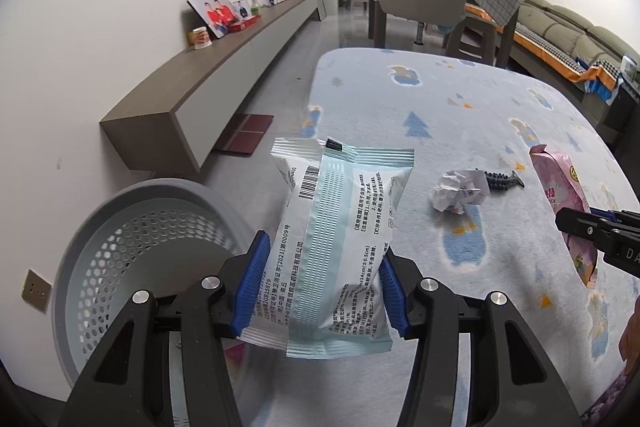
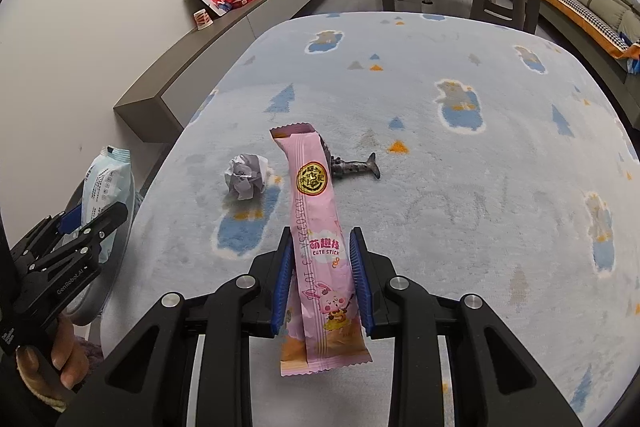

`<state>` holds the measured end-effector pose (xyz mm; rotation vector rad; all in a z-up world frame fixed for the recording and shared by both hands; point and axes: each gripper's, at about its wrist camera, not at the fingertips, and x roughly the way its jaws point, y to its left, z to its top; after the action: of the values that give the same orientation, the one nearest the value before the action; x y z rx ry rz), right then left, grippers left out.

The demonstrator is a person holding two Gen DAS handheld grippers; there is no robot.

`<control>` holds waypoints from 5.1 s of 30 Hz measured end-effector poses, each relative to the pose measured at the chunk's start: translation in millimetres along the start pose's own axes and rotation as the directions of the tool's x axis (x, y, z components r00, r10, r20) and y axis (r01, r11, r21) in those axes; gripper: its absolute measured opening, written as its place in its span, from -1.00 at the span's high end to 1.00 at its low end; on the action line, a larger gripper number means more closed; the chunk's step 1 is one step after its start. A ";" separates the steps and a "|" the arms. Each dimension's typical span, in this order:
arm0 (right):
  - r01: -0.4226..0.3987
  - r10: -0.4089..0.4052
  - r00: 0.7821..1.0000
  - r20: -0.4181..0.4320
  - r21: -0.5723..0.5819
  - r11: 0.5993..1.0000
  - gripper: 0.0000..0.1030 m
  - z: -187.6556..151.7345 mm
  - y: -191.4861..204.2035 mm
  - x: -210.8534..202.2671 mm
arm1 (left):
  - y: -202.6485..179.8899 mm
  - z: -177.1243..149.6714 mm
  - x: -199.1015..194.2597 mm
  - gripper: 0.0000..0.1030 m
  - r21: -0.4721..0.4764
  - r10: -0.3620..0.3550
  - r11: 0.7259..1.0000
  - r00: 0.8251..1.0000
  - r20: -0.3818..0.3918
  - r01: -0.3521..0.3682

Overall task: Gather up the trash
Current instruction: 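Carry the wipe packet and pink wrapper over the grey basket with both grippers, then open both grippers to drop the packet and wrapper into the basket, then move both open grippers back over the remaining table items, then close the right gripper on the dark spiky toy fish and lift it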

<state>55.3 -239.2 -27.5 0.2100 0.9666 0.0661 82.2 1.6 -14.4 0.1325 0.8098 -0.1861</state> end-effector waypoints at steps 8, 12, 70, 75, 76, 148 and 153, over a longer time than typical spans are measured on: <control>-0.044 0.044 0.999 -0.001 -0.063 0.997 0.47 -6.0 50.9 1.5 | 41.8 -11.2 -17.2 0.01 -0.051 0.045 0.998 0.999 0.011 -0.044; -0.083 0.083 0.997 -0.012 -0.096 0.992 0.47 -8.1 80.3 5.4 | 68.6 -20.5 -26.0 0.01 -0.088 0.074 0.993 0.997 0.012 -0.072; -0.303 0.289 0.953 -0.094 -0.331 0.894 0.12 -2.0 247.3 67.2 | 185.5 -62.6 -32.5 -0.51 -0.304 0.256 0.913 0.962 -0.094 -0.272; -0.291 0.277 0.957 -0.090 -0.328 0.899 0.12 -4.1 244.0 65.6 | 182.8 -61.2 -33.8 -0.52 -0.302 0.253 0.915 0.963 -0.090 -0.269; -0.287 0.274 0.958 -0.087 -0.326 0.901 0.12 -4.5 242.7 64.7 | 182.0 -60.5 -34.1 -0.53 -0.302 0.253 0.915 0.963 -0.088 -0.268; 0.060 -0.066 0.998 -0.016 -0.249 0.967 -0.01 46.8 -2.4 59.6 | -13.3 -12.2 -7.9 -0.67 -0.040 -0.022 0.999 1.000 -0.020 0.021; 0.065 -0.075 0.997 -0.022 -0.300 0.952 -0.01 53.1 0.5 75.7 | -16.1 -11.4 -3.4 -0.67 -0.033 -0.028 0.999 0.999 -0.031 0.027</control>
<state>141.9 -235.3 -59.5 -0.1054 0.9830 0.1501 68.4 -11.5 -20.5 0.0940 0.8454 -0.1971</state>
